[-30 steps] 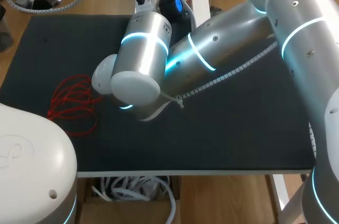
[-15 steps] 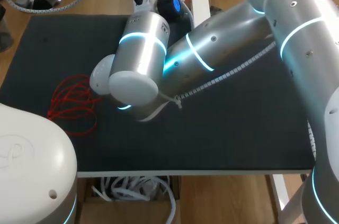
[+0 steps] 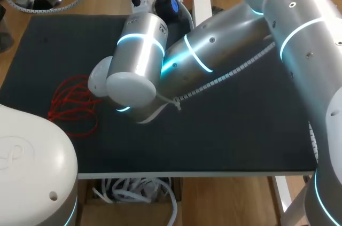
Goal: Grab the tape and strap the tape.
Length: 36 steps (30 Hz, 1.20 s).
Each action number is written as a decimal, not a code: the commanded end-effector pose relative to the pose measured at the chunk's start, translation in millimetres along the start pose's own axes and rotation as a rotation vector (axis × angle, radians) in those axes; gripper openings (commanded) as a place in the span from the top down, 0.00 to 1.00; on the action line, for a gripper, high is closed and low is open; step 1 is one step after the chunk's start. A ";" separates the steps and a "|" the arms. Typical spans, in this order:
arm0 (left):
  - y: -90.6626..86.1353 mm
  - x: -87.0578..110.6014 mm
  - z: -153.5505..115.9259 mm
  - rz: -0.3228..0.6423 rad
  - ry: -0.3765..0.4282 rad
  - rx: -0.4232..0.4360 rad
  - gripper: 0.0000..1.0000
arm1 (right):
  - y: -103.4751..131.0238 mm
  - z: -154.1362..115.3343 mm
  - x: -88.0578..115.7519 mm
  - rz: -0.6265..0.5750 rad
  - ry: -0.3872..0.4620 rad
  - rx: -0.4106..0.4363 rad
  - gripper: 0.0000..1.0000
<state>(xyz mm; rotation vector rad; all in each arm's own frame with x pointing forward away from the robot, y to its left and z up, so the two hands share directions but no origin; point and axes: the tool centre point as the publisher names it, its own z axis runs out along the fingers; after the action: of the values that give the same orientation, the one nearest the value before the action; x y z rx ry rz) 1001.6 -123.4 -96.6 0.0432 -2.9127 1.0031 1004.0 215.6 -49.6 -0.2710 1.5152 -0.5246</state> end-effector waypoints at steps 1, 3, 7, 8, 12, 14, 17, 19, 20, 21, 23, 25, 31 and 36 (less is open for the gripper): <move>-0.7 0.1 -0.3 -0.001 0.000 -0.004 1.00 | 5.1 -1.0 -2.8 -0.010 0.006 0.003 1.00; -0.7 0.1 -0.3 -0.001 0.000 -0.004 1.00 | 6.9 -1.1 -2.8 -0.014 0.007 0.004 1.00; -0.7 0.1 -0.3 -0.001 0.000 -0.004 1.00 | 10.6 -1.2 -2.9 -0.027 0.013 0.006 1.00; -0.7 0.1 -0.3 -0.001 0.000 -0.004 1.00 | 11.6 -1.2 -2.8 -0.031 0.014 0.007 1.00; -0.7 0.1 -0.3 -0.001 0.000 -0.004 1.00 | 15.2 -1.7 -2.3 -0.046 0.020 0.007 1.00; -0.7 0.1 -0.3 -0.001 0.000 -0.004 1.00 | 16.6 -2.0 -2.3 -0.051 0.023 0.007 1.00; -0.7 0.1 -0.3 -0.001 0.000 -0.004 1.00 | 18.8 -2.5 -2.6 -0.057 0.027 0.006 1.00; -0.7 0.1 -0.3 -0.001 0.000 -0.004 1.00 | 20.4 -2.7 -2.8 -0.062 0.029 0.005 1.00; -0.7 0.1 -0.3 -0.001 0.000 -0.004 1.00 | 21.1 -2.9 -2.8 -0.065 0.029 0.003 1.00; -0.7 0.1 -0.3 -0.001 0.000 -0.004 1.00 | 21.8 -3.1 -2.8 -0.067 0.030 0.002 1.00; -0.7 0.1 -0.3 -0.001 0.000 -0.004 1.00 | 22.9 -3.4 -2.9 -0.072 0.032 0.001 1.00; -0.7 0.1 -0.3 -0.001 0.000 -0.004 1.00 | 24.1 -3.4 -2.7 -0.078 0.034 0.000 1.00; -0.7 0.1 -0.3 -0.001 0.000 -0.004 1.00 | 27.6 -3.0 -1.5 -0.094 0.038 0.001 1.00; -0.7 0.1 -0.3 -0.001 0.000 -0.004 1.00 | 28.7 -3.0 -0.8 -0.098 0.042 -0.002 1.00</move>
<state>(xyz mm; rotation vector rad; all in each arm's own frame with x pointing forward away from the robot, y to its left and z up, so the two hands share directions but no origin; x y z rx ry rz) 1001.6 -122.6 -97.0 0.0436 -2.9129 1.0025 1005.3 237.9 -63.3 -0.3385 1.5437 -0.6072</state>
